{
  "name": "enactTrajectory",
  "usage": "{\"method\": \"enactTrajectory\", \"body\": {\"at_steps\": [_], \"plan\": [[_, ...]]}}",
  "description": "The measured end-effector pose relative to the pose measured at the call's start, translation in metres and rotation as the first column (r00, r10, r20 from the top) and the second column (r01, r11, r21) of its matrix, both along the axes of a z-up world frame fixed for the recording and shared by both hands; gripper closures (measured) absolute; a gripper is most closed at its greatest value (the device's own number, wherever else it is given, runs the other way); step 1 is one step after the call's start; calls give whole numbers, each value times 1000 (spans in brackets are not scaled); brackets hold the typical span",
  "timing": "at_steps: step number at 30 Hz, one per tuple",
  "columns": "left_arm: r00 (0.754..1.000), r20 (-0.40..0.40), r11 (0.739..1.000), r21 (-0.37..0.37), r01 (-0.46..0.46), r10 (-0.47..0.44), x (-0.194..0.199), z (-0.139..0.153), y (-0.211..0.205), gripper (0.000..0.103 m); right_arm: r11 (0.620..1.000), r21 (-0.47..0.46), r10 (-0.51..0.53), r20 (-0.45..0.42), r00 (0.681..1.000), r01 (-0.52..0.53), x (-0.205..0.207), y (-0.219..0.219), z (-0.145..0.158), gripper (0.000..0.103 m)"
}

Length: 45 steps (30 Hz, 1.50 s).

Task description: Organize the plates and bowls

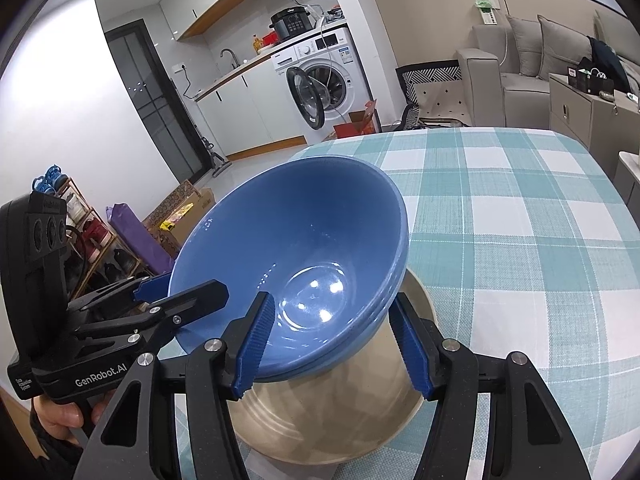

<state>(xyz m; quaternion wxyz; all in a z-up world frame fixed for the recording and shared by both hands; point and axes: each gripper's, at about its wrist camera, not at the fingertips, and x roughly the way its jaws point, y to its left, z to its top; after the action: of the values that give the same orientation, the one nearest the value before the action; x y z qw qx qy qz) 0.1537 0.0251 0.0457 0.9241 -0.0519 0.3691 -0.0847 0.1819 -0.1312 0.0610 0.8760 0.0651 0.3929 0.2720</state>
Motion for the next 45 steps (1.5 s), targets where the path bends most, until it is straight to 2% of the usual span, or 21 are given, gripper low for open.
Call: {"method": "enactTrajectory", "body": {"at_steps": [2,4,6,8,10,12,13,16,24,30,38,45], "plan": [[1000,10,1000,11,8,-8,-1,2,-2,43,1000,-3,3,5,1000,-3,0,-1,0,41],[1000,26,1000,23,11,-11,-3,5,-3,36,1000,-19,3,10,1000,-2,-1,-3,1,34],[999,55,999,32,-1,-1,-9,9,-2,23,1000,-27,4,28,1000,-3,-3,-6,4,31],[996,90,999,37,-15,11,-14,15,0,14,1000,-28,4,43,999,-3,-5,-10,8,24],[993,118,999,33,-20,16,-18,19,3,10,1000,-27,0,60,998,2,-8,-15,12,11],[991,133,999,35,-34,29,-22,23,6,2,1000,-24,-1,75,997,3,-10,-19,16,7],[989,141,998,39,-43,37,-23,24,7,1,1000,-24,0,83,997,2,-11,-22,18,6],[986,157,997,53,-61,51,-27,27,10,0,1000,-22,0,104,995,3,-15,-28,22,1],[978,198,992,93,-82,62,-45,23,12,0,998,-55,41,231,972,-29,-43,-37,35,1],[968,240,987,125,-100,68,-70,11,8,0,999,-54,17,291,957,-2,-66,-49,34,1],[957,282,984,140,-108,65,-94,-6,7,0,999,-33,8,296,955,2,-86,-65,17,1],[951,302,986,130,-108,64,-104,-18,5,0,999,-3,45,310,950,-47,-103,-66,9,1]]}}
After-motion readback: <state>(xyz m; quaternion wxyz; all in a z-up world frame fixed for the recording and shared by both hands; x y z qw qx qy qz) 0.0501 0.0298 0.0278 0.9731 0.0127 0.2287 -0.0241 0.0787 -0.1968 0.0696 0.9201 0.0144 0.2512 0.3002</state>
